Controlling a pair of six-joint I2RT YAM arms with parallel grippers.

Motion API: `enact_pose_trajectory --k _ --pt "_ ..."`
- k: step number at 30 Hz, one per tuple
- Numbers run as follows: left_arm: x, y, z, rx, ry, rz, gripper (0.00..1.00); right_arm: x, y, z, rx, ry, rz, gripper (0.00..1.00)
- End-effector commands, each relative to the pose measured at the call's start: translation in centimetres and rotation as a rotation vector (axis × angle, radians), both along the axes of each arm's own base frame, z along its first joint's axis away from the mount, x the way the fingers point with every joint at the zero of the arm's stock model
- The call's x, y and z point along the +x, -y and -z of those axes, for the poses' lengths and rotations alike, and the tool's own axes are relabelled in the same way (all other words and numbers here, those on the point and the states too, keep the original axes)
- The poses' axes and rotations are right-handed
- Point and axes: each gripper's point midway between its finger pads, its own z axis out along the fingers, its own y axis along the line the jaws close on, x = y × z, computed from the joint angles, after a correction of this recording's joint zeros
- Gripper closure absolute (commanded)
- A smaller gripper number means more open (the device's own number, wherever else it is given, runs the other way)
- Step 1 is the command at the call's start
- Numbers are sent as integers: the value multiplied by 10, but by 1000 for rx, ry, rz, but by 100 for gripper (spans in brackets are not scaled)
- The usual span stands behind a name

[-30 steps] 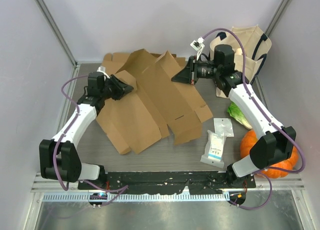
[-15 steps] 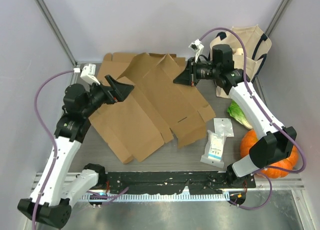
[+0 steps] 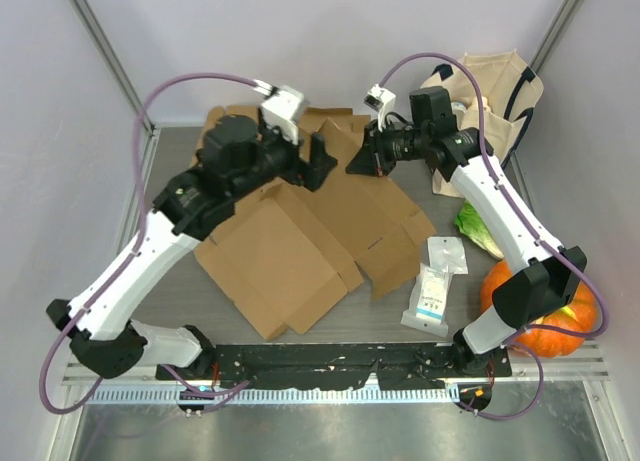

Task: Fold the paper box

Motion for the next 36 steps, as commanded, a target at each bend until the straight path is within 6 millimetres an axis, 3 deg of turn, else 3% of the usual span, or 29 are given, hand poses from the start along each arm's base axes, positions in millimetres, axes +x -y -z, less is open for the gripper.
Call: enact_pose_trajectory --k 1,6,10,13,17,28,32,33,34,36 --pt "15 -7 22 232 80 -122 16 -1 -4 -27 -5 84 -8 99" --pt "35 -18 20 240 116 -262 28 -2 -7 -31 -20 94 -23 99" --pt "36 -24 12 220 137 -292 35 -2 -8 -28 -33 92 -28 99" --pt "32 -23 9 211 140 -273 34 -1 -9 -25 -39 85 -26 99" --pt "33 -15 20 241 114 -241 27 -2 -14 -21 -42 80 -37 99" --pt "43 -17 45 259 112 -259 34 -7 -36 -12 -111 100 -76 99" --pt "35 -12 44 160 43 -124 30 -8 -30 -1 -178 132 -114 99" --pt "39 -21 45 138 28 -109 29 -9 -28 -1 -188 146 -130 99" --pt "28 -22 35 104 49 -42 27 -11 -28 2 -200 153 -147 99" --pt "9 -13 35 86 72 124 27 -16 -25 6 -224 177 -195 99"
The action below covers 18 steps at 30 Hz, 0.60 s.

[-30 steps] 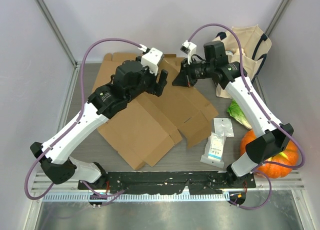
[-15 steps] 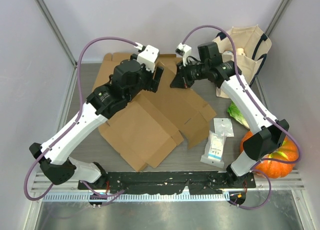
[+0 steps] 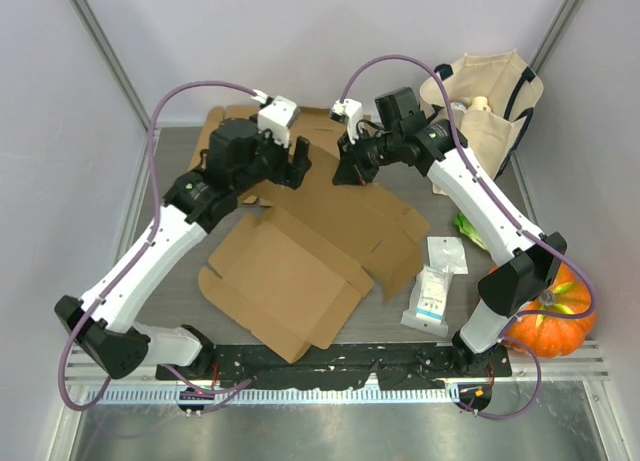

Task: Fold the paper box

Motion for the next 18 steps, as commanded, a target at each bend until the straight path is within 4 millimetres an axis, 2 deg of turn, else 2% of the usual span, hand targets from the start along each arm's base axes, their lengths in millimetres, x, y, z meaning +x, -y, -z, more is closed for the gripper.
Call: enact_pose_trajectory --k 1,3,5,6,7,8,9,11,12,14,18 --pt "-45 10 -48 -155 87 323 26 -6 6 -10 -41 112 -106 99" --pt "-50 4 -60 -173 106 367 24 -9 7 -7 -51 111 -135 99" --pt "-46 0 -64 -185 92 384 23 -15 5 -5 -52 86 -179 99" --pt "-47 -4 -80 -205 111 416 29 -17 5 -5 -51 95 -203 99" --pt "-47 -4 -80 -203 92 430 33 -21 4 -5 -46 82 -225 99" --pt "-39 0 -71 -170 77 458 35 -22 3 -5 -44 81 -237 99" --pt "-41 2 -84 -162 100 490 37 -22 2 -4 -42 81 -249 99" --pt "-49 10 -73 -131 47 588 38 -26 0 -8 -25 87 -279 99" --pt "-43 15 -72 -131 33 603 39 -27 -1 -8 -19 80 -288 99" --pt "-48 20 -72 -139 9 663 39 -30 -4 -14 -1 76 -310 99" --pt "-49 28 -73 -142 2 721 47 -35 -4 -23 14 70 -331 99"
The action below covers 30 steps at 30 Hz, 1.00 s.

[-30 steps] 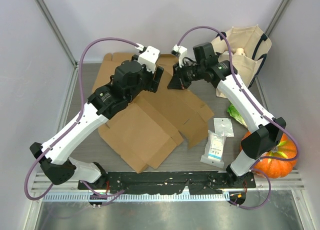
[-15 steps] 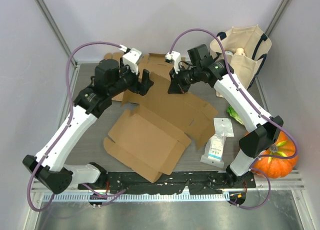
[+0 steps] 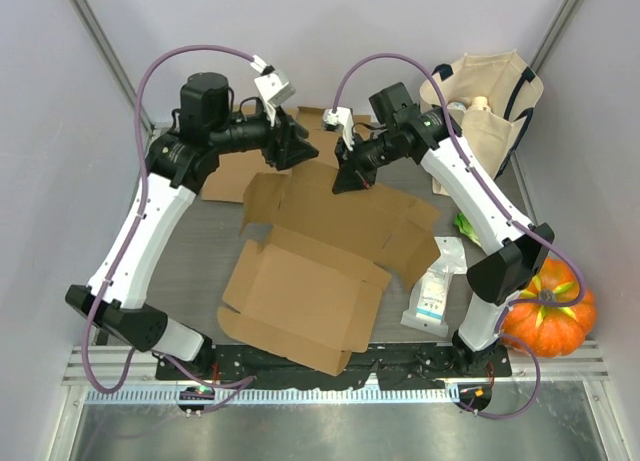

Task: Fold the paper box

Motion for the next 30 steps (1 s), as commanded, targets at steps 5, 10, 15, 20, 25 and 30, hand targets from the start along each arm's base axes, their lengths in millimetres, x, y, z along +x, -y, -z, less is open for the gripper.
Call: enact_pose_trajectory --k 5,10,15,20,25,30 --pt "-17 15 16 25 -102 191 51 -15 -7 -38 93 46 -79 99" --pt "-8 18 34 40 -146 173 52 -18 -7 -44 108 47 -85 99" --pt "-3 19 46 55 -167 164 53 -19 -8 -45 106 49 -87 99" --pt "-5 22 57 81 -184 172 53 -20 -8 -46 107 56 -95 99" --pt "-5 22 71 126 -173 167 55 -22 -8 -48 105 59 -104 99" --pt "-4 20 74 147 -155 164 55 -24 -9 -46 98 60 -109 99"
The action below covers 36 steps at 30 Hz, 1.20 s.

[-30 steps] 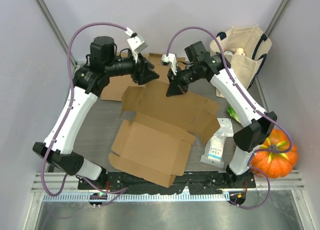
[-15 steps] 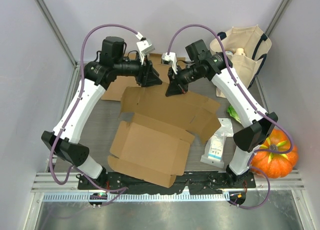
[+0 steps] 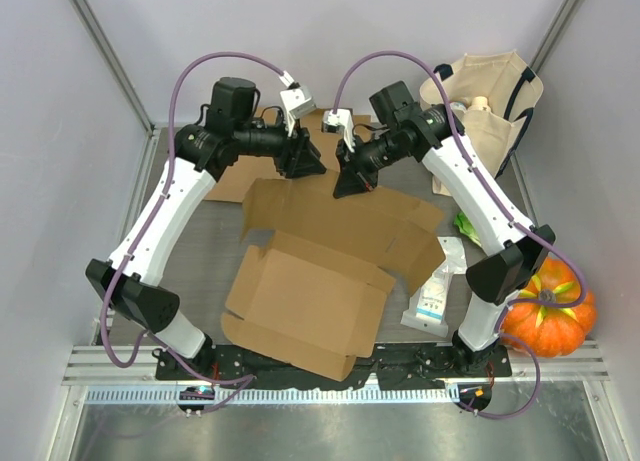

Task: Fold the paper box

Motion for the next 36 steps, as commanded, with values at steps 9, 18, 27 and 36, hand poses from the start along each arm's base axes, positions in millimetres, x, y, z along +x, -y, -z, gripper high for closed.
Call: enact_pose_trajectory --k 9,18,27,36 --pt "-1 -6 16 89 56 14 62 1 -13 -31 63 107 -51 99" --pt "3 -2 28 143 2 78 60 15 -17 -27 24 163 -42 99" --pt "8 -10 33 171 82 46 100 40 -12 -18 -29 225 66 96" --pt "8 -15 30 150 159 15 100 73 47 -49 55 354 672 39"
